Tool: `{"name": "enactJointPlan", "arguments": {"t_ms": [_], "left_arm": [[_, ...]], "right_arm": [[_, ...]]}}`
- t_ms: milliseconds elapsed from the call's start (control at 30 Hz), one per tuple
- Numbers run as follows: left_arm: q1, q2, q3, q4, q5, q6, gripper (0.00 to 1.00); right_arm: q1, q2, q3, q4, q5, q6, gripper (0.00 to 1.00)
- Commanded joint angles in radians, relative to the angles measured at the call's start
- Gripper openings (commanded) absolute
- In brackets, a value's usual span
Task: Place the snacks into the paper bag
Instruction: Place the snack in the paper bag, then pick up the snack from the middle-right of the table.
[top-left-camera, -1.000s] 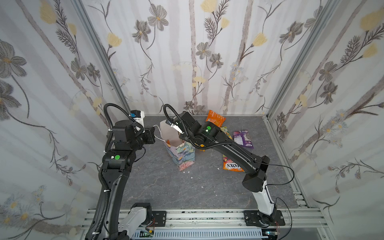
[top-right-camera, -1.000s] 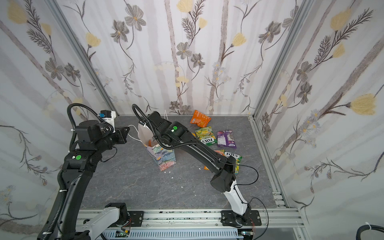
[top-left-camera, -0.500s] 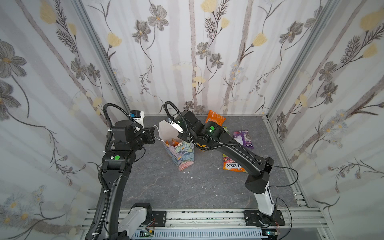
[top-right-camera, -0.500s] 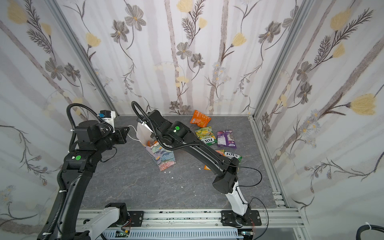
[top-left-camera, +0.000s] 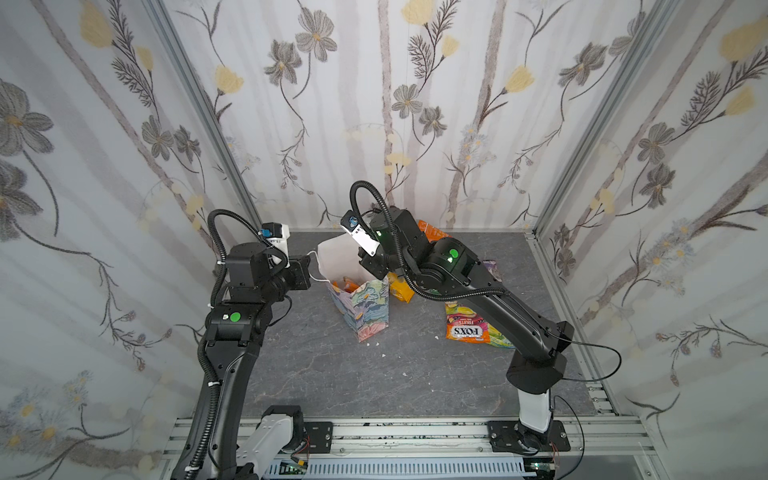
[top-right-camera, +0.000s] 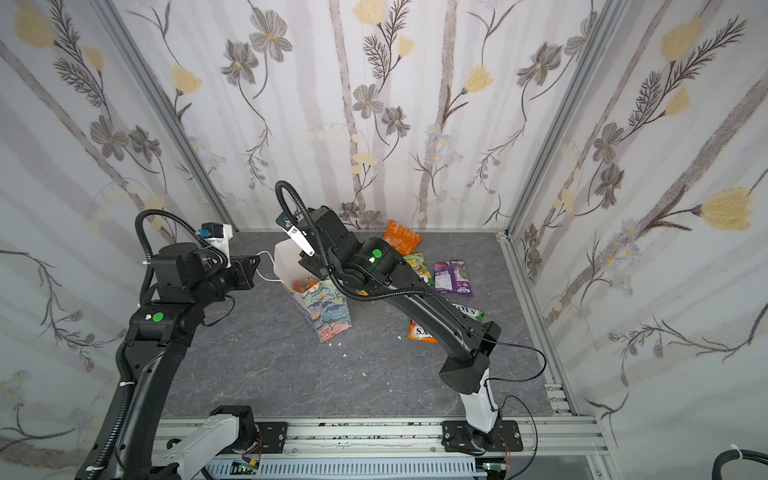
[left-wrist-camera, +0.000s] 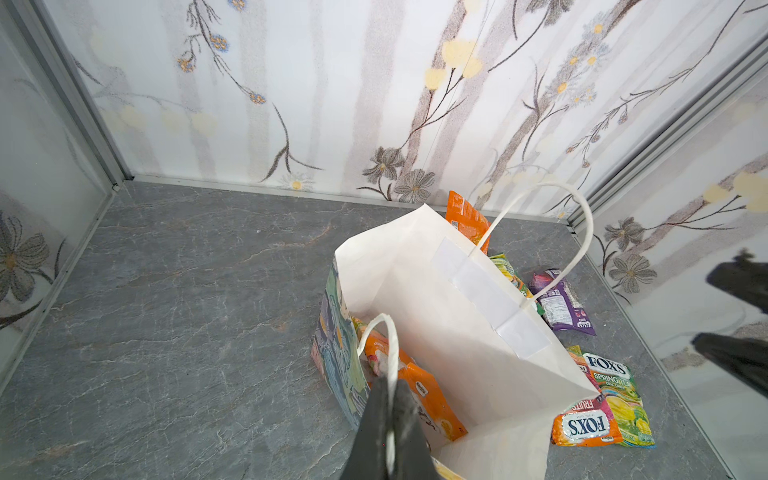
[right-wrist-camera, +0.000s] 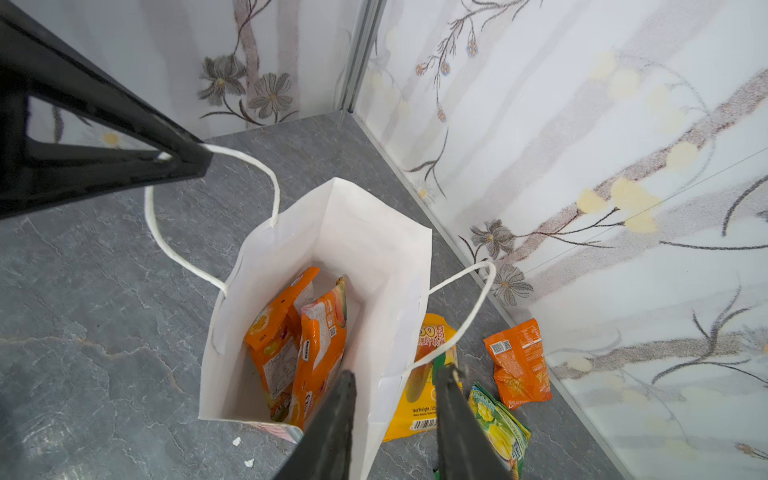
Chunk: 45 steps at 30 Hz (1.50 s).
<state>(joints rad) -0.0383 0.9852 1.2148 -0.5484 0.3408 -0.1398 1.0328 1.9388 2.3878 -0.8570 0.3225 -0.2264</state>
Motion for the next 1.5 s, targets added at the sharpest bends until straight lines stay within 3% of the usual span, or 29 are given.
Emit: {"name": "enactJointPlan", "arguments": {"t_ms": [0,300,533,600,700,867,1167,1467], "left_arm": [[0.0,0.003,0.005,0.016,0.015,-0.008,0.0],[0.001,0.005,0.018,-0.013,-0.002,-0.01,0.0],[-0.001,-0.008,0.017,-0.018,-0.016,-0.014,0.0],[0.0,-0.009,0.015,-0.018,-0.016,-0.017,0.0],[0.001,-0.015,0.01,-0.016,-0.017,-0.02,0.0],[0.002,-0.016,0.018,-0.019,-0.03,-0.018,0.0],[0.0,-0.023,0.022,-0.01,-0.007,-0.036,0.0],[0.0,-0.022,0.009,0.013,0.001,-0.044,0.0]], "right_arm": [[-0.001,-0.053,-0.051,0.077,-0.017,0.058,0.36],[-0.04,-0.332,-0.484,0.387,-0.058,0.117,0.39],[-0.202,-0.578,-0.834,0.611,-0.186,0.317,0.49],[-0.257,-0.622,-0.903,0.619,-0.215,0.364,0.56],[-0.301,-0.688,-0.993,0.615,-0.204,0.434,0.56],[-0.423,-0.815,-1.193,0.642,-0.348,0.608,0.63],[-0.612,-0.999,-1.473,0.553,-0.319,0.866,0.76],[-0.666,-1.141,-1.787,0.568,-0.26,1.088,0.8]]}}
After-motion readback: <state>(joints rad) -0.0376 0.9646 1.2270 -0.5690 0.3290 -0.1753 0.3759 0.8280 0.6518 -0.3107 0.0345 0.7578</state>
